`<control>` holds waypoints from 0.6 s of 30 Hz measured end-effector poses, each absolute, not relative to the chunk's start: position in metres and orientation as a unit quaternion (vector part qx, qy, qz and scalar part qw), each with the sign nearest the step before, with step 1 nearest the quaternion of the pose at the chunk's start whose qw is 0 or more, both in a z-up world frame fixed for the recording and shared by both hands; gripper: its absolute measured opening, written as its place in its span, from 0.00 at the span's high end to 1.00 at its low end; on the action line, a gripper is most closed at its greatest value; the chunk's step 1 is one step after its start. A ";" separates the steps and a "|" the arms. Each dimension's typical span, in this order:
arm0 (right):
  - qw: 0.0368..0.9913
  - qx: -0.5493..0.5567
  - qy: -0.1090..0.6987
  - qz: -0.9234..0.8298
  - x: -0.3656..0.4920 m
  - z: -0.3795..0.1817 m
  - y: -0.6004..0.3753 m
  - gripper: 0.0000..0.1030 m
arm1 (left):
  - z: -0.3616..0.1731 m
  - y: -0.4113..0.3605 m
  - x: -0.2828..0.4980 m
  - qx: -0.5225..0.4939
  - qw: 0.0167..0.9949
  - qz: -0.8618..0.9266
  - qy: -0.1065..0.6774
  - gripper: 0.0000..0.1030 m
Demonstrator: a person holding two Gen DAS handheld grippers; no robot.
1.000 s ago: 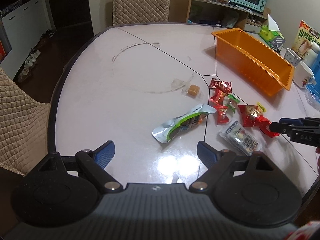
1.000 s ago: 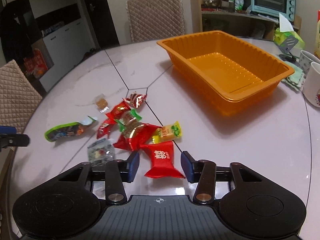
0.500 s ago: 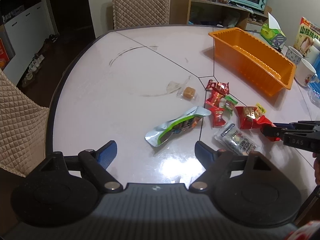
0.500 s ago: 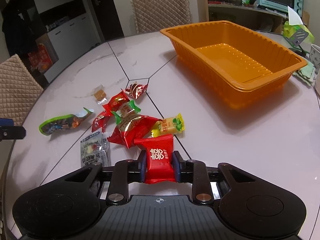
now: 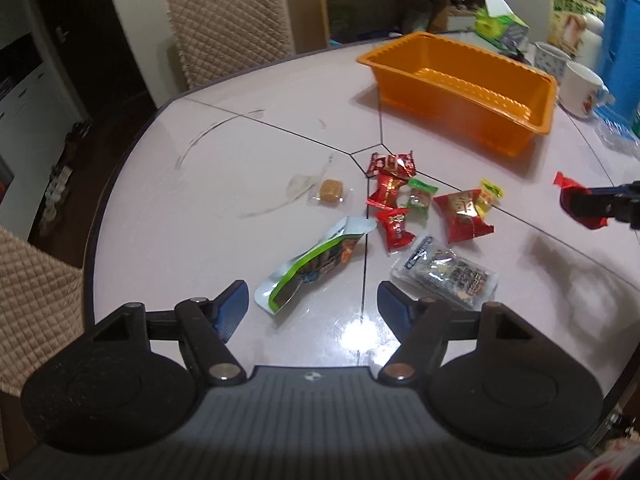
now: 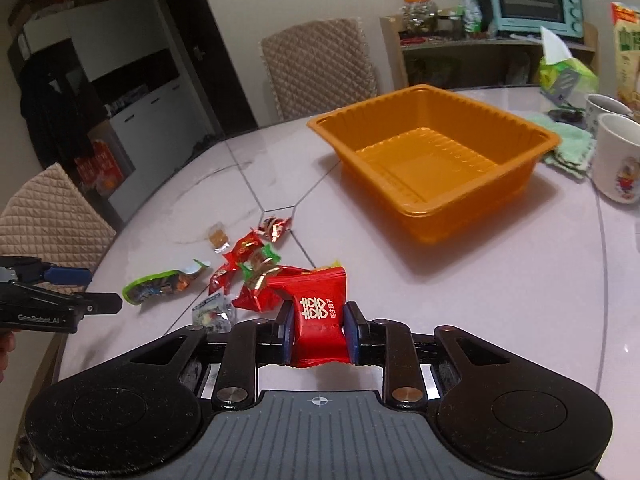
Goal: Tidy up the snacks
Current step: 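Grasp the green-and-white bar with the left tool while the right tool holds the red candy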
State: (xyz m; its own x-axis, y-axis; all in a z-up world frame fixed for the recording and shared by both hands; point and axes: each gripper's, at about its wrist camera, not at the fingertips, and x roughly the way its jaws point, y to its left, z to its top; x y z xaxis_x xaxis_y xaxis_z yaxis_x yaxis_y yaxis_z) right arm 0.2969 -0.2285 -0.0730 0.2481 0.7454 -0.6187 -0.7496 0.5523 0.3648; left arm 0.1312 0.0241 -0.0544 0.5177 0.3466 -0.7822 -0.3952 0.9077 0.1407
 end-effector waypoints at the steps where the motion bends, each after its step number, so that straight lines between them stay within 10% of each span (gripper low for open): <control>1: 0.791 0.004 0.393 0.469 0.297 -0.073 -0.232 0.75 | -0.055 0.024 0.135 -0.019 0.872 0.207 0.443 0.34; 18: 0.828 0.045 0.428 0.359 0.287 -0.074 -0.250 0.75 | -0.107 0.063 0.185 0.062 0.867 0.074 0.488 0.61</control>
